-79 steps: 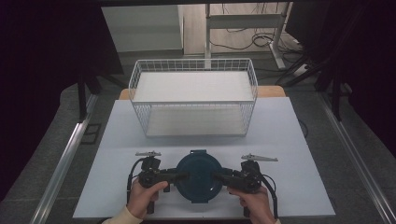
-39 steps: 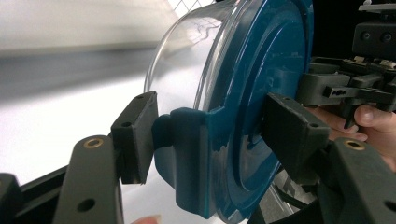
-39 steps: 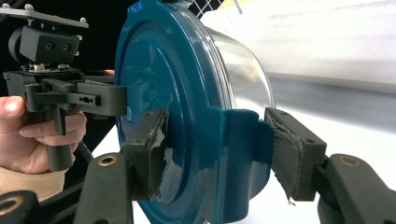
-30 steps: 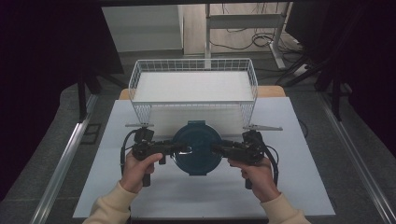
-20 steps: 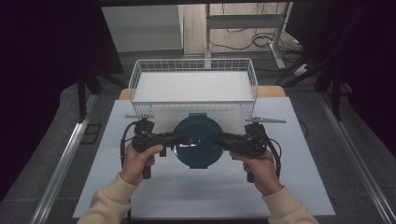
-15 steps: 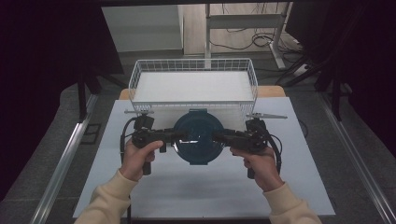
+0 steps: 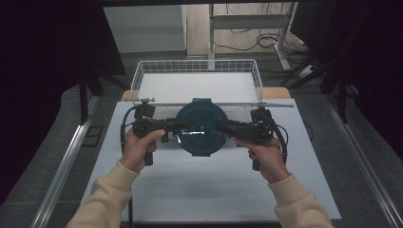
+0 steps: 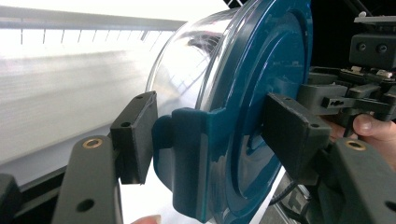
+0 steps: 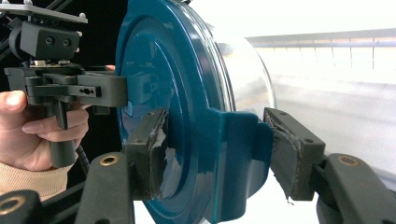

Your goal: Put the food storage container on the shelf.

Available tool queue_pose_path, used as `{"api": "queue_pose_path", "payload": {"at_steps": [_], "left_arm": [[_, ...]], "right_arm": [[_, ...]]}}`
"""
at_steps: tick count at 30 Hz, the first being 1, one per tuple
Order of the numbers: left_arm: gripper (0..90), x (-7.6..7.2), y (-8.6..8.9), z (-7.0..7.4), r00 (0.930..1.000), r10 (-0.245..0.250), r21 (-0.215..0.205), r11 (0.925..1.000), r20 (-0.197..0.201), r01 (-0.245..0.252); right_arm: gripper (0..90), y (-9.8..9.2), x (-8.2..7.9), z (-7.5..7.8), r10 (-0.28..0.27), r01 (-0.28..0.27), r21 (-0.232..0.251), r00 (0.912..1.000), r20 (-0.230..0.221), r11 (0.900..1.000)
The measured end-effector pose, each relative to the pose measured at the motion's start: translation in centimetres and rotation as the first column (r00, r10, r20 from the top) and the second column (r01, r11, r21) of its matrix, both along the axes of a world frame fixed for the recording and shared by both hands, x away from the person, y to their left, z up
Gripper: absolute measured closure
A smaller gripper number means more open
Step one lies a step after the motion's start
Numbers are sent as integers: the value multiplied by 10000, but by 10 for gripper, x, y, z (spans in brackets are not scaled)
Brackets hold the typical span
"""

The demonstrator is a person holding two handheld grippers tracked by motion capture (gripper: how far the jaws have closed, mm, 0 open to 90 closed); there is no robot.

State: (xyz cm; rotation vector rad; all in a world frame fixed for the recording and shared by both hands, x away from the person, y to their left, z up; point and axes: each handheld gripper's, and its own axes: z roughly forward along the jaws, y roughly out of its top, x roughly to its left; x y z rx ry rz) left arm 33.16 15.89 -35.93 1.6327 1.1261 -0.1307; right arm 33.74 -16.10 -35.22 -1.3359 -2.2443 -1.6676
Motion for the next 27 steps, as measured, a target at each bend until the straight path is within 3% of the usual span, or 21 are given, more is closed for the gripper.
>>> {"api": "queue_pose_path", "payload": {"at_steps": [12,27], "left_arm": [[371,15,0,15,9999,26,29,10000,159,-27],[371,37,3,46,9985,117,14,9999,526,-118]], "right_arm": [[420,0,16,14,39,-39,16,10000,88,10000],[420,3,41,48,179,-178,-34,9989,424,9998]]}}
